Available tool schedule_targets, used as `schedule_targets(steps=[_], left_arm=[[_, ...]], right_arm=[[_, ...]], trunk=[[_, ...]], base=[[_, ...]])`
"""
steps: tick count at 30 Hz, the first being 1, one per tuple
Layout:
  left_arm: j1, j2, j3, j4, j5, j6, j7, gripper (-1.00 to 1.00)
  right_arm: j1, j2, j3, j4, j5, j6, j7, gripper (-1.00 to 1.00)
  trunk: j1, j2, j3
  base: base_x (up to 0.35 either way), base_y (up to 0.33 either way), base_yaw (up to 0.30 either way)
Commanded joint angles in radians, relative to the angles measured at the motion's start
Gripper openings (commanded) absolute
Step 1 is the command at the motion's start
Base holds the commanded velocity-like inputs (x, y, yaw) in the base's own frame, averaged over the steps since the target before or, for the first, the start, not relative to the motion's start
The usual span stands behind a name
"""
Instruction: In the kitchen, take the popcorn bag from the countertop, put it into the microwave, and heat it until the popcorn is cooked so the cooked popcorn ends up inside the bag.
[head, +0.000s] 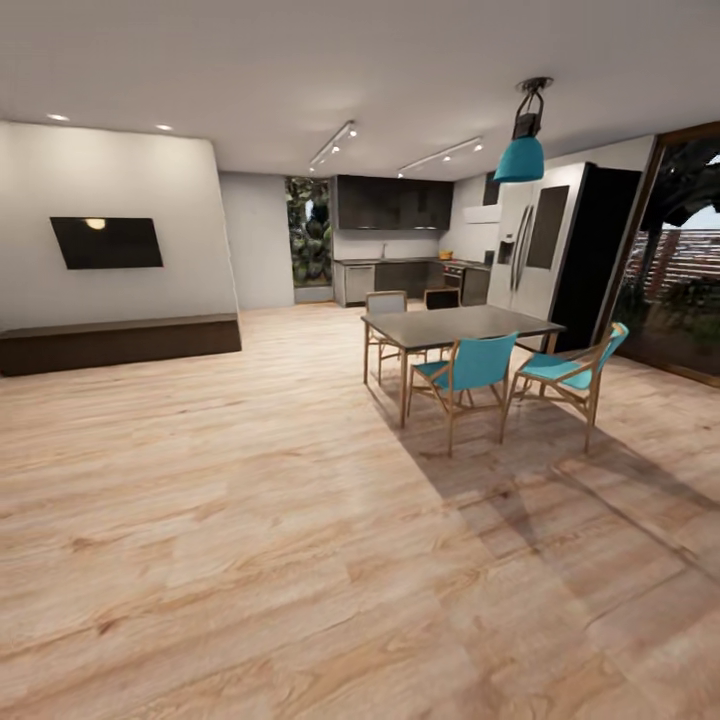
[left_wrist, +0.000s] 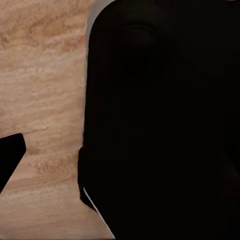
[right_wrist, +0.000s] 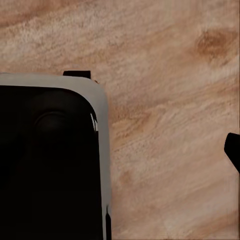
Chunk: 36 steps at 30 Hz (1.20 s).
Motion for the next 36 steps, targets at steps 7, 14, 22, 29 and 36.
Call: schedule_targets(steps=[7,14,22,29,36], left_arm=[[0.0,0.012,0.072,-0.001,0.001,0.001,-0.002,1.0],[0.0,0.01,0.073,-0.001,0.001,0.002,-0.002,1.0],[0.0,0.01,0.073,-0.001,0.001,0.002,-0.002,1.0],[0.0,0.01,0.073,-0.001,0.001,0.002,-0.002,1.0],[0.0,0.01,0.073,-0.001,0.001,0.002,-0.002,1.0]], right_arm=[[0.0,0.0,-0.005,-0.002,-0.001,-0.003,-0.002,1.0],[0.001,-0.003,-0.012,-0.002,-0.001,-0.003,-0.002,1.0],[0.001,-0.003,-0.015,-0.002,0.0,-0.002,-0.002,1.0],[0.001,-0.003,-0.015,-0.002,0.0,-0.001,-0.001,1.0],[0.001,-0.003,-0.02,0.001,0.0,0.006,-0.001,1.0]], trunk=[[0.001,0.0,-0.001],[0.001,0.0,-0.001],[0.001,0.0,-0.001],[0.001,0.0,-0.001],[0.001,0.0,-0.001]], base=[[0.339,0.0,0.259],[0.336,0.0,0.246],[0.329,0.0,0.24],[0.327,0.0,0.056],[0.326,0.0,0.001]])
